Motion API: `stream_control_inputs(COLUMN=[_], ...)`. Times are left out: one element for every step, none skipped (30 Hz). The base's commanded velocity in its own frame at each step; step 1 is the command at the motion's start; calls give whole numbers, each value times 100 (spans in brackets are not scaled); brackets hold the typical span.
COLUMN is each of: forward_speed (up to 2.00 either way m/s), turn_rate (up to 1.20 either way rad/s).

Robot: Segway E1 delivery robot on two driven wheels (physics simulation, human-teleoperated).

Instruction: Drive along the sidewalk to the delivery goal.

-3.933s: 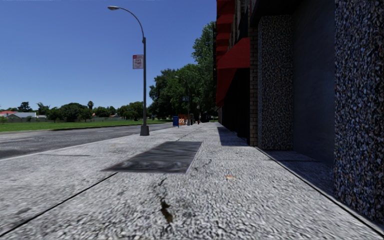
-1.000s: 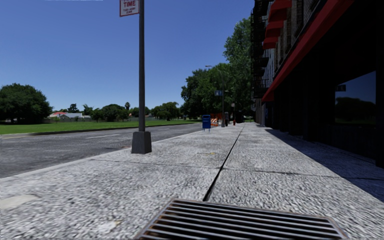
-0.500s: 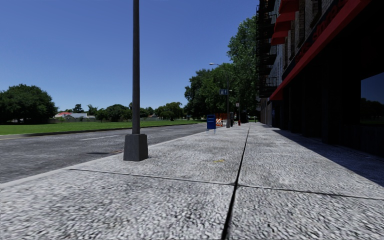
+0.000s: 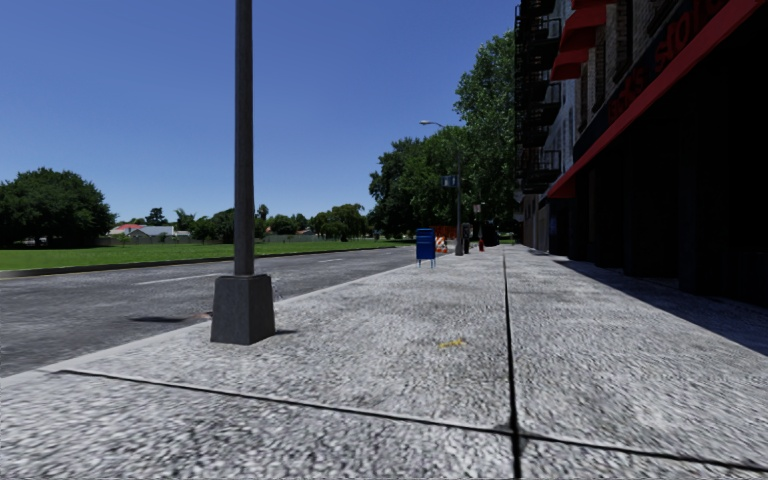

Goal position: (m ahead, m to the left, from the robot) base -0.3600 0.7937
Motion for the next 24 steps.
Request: stream_control_inputs(forward_speed=[0, 0, 0, 0, 0, 0, 0, 0, 0, 0, 0, 0, 0, 0, 0, 0, 0, 0, 0, 0, 0, 0, 0, 0], turn_rate=[0, 0, 0, 0, 0, 0, 0, 0, 0, 0, 0, 0, 0, 0, 0, 0, 0, 0, 0, 0, 0, 0, 0, 0])
